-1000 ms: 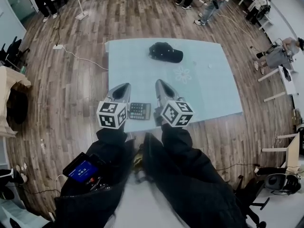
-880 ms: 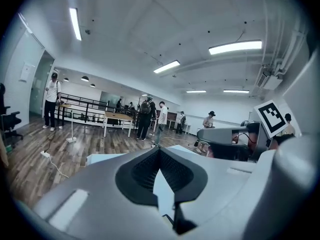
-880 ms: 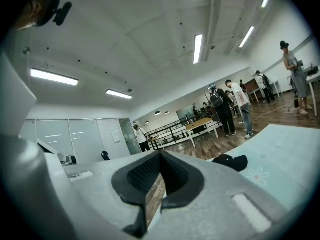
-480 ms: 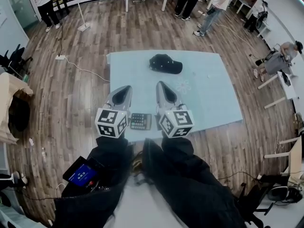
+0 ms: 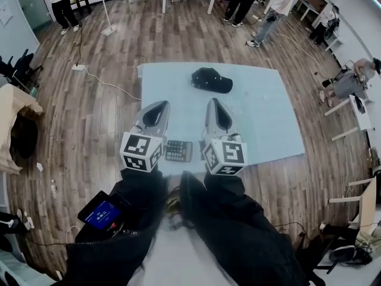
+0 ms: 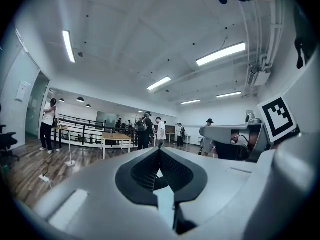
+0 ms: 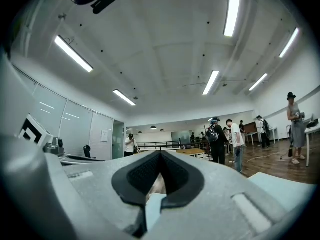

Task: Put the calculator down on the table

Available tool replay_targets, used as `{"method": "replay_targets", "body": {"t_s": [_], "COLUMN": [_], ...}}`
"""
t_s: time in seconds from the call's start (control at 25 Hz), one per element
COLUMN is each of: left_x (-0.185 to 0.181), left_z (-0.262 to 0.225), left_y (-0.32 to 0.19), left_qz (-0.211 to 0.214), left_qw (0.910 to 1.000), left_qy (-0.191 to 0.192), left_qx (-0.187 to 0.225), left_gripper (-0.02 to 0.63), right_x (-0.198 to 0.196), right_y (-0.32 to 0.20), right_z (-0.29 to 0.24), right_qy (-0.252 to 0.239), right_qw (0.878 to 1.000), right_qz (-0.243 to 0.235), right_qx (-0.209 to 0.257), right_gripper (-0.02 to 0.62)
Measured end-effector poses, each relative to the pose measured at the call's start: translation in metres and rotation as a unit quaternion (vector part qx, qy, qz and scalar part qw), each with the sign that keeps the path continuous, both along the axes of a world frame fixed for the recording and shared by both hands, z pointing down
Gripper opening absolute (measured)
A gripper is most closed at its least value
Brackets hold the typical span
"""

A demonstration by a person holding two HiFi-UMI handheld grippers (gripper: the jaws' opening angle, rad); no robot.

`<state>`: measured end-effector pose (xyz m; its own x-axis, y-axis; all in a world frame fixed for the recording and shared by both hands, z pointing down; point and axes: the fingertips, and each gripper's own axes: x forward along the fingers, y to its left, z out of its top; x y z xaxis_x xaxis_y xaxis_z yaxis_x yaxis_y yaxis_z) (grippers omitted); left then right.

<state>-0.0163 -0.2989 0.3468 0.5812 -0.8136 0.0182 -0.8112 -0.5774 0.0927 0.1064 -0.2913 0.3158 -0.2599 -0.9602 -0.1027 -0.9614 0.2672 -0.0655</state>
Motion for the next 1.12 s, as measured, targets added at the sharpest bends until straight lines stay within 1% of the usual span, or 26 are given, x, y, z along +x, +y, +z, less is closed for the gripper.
{"method": "replay_targets", "body": {"t_s": [0.16,0.32,0.44,0.68,1.12], "left_x": [-0.002,-0.005,-0.004,-0.005,-0.013], "left_z": [-0.001,0.003,0.004,0.004,0.008], "left_y": [-0.005,-0.003,0.000,0.000,-0.004], "left_qz": [-0.002,-0.006,-0.005,-0.009,-0.023], "left_qw": [1.0000,1.0000,1.0000,0.9999,0.9997], "left_qy": [0.000,-0.002,-0.006,-0.008,-0.011], "left_qx": [0.003,0.001,0.000,0.004,0.000], "left_gripper": [-0.003,-0.003,-0.003,-0.003,-0.003], "right_x": [-0.006,-0.004,-0.002,-0.010,-0.017], "right_y": [-0.005,-0.001,0.001,0.002,-0.003], "right_z": [-0.001,-0.003,-0.003,-0.006,0.000], "right_qy": [0.005,-0.006,-0.007,-0.001,0.005], "right_qw": [1.000,1.000,1.000,1.000,1.000], "right_qz": [-0.005,0.001,0.001,-0.010,-0.023], "right_qx": [0.002,0.015,0.014,0.024,0.015], "right_gripper": [-0.003,-0.003,-0.003,-0.002,0.000]}}
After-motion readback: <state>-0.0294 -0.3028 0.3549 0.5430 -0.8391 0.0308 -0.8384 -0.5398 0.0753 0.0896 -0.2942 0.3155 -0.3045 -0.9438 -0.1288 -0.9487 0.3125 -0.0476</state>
